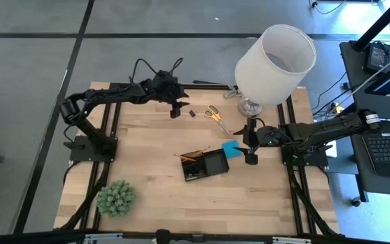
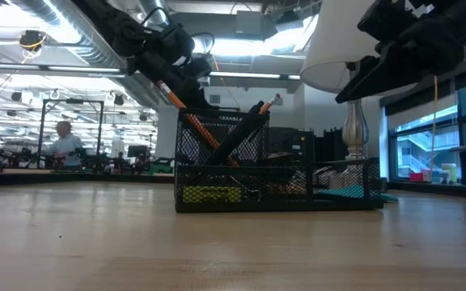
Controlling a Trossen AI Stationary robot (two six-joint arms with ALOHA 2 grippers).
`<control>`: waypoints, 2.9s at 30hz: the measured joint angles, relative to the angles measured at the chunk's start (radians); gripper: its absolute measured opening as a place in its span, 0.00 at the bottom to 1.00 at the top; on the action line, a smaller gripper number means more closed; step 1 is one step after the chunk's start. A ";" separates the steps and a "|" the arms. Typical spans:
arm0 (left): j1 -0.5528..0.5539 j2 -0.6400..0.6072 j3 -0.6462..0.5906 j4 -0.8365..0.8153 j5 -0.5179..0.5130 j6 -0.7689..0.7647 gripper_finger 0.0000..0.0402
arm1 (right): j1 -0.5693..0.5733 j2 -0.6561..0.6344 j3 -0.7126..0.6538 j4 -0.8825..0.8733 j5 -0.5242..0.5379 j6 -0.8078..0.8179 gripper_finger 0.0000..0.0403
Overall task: Pick and place office supplies into organizer
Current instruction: Put the black binder clip into the desk organizer
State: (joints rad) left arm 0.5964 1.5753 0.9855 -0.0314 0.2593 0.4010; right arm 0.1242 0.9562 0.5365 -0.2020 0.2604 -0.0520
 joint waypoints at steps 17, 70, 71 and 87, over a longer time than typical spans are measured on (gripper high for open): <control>0.003 0.029 0.089 -0.022 0.026 0.018 0.42 | 0.000 0.000 0.000 0.000 0.000 -0.058 0.70; 0.098 0.457 0.390 -0.295 0.299 0.264 0.42 | -0.109 0.000 0.000 0.004 0.000 -0.035 0.70; 0.097 0.465 0.390 -0.297 0.302 0.263 0.42 | -0.109 0.000 0.000 0.004 0.000 -0.035 0.70; 0.093 0.527 0.389 -0.332 0.294 0.266 0.42 | -0.109 0.000 0.000 -0.003 0.000 -0.036 0.70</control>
State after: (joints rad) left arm 0.6890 2.1022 1.3750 -0.3633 0.5531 0.6670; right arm 0.0154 0.9565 0.5365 -0.2054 0.2607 -0.0875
